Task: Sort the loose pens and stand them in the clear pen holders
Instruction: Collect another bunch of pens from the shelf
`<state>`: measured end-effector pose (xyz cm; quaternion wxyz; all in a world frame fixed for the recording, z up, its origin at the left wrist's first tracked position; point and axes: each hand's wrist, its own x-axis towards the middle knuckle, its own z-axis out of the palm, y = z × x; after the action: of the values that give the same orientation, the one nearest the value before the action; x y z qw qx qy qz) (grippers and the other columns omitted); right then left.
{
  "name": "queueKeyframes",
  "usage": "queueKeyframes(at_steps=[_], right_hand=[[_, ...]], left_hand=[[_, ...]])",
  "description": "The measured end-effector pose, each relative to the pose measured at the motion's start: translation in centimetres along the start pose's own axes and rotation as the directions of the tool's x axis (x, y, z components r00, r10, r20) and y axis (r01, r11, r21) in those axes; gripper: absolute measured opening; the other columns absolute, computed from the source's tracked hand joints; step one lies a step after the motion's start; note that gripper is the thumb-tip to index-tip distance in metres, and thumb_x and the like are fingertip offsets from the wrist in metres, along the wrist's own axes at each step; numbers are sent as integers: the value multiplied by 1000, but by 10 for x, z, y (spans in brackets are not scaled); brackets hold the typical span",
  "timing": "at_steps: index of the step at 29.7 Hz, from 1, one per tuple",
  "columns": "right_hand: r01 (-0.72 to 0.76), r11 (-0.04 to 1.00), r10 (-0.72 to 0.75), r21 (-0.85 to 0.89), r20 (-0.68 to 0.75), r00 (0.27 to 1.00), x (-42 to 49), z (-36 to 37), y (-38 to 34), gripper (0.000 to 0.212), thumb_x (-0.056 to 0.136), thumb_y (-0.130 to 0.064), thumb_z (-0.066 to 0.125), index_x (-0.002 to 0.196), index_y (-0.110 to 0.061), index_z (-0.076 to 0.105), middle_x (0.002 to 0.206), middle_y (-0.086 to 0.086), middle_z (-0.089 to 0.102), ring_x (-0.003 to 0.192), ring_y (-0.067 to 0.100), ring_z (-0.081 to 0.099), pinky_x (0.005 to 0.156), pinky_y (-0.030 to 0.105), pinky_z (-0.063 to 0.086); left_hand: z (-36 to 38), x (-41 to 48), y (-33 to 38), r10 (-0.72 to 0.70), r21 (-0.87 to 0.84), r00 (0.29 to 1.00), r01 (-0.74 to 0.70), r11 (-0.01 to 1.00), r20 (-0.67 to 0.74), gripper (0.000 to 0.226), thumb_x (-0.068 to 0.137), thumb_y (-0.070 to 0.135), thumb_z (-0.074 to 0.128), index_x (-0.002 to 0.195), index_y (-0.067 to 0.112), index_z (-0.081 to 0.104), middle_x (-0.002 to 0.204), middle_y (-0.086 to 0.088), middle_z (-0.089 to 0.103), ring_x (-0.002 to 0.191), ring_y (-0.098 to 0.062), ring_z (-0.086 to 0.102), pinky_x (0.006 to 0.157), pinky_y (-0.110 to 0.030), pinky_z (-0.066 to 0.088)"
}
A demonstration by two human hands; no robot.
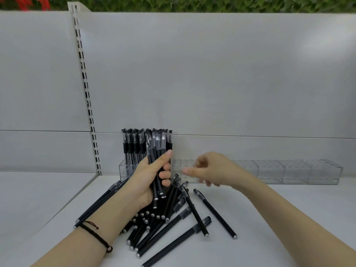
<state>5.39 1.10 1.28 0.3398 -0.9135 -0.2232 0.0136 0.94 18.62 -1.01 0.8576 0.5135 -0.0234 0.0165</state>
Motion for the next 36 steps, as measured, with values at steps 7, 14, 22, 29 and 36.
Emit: queueKeyframes(at_steps=[7,14,22,29,36], right_hand=[[-126,913,234,-389,245,941,-3,9,9,62,70,-74,64,70,-12,57,61,1,64,54,15,53,54,23,44],[-113,943,199,-312,260,945,-1,11,8,27,78,-34,73,80,-10,60,66,6,60,47,15,46,43,19,37],[-134,964,187,-230,224,957,2,5,13,22,80,-19,74,72,-8,58,55,1,55,32,4,44,39,14,37],[-139,987,131,86,90,987,3,-5,11,20,82,-16,69,66,-9,61,51,3,50,36,11,41,40,15,34],[-78,601,-17,796,110,994,6,-8,0,17,93,-8,59,76,-5,60,58,1,58,45,5,47,41,15,38]], left_hand=[[0,0,2,-19,-45,999,17,999,-48,27,71,25,74,75,16,49,56,3,46,37,-5,38,32,-16,34],[0,-1,2,-43,-25,998,42,999,-48,28,69,25,74,77,15,50,57,3,47,38,-5,39,33,-16,34],[0,-3,3,-85,-58,996,84,995,-13,24,69,25,74,83,8,64,64,-1,55,48,-7,51,36,-15,40],[-1,-3,2,-173,-132,985,169,977,-12,17,89,21,63,85,4,64,71,-7,66,55,-14,64,46,-21,55],[3,-3,0,-218,-98,975,213,972,-37,18,97,12,53,87,-1,59,91,-24,73,76,-31,74,61,-37,62]])
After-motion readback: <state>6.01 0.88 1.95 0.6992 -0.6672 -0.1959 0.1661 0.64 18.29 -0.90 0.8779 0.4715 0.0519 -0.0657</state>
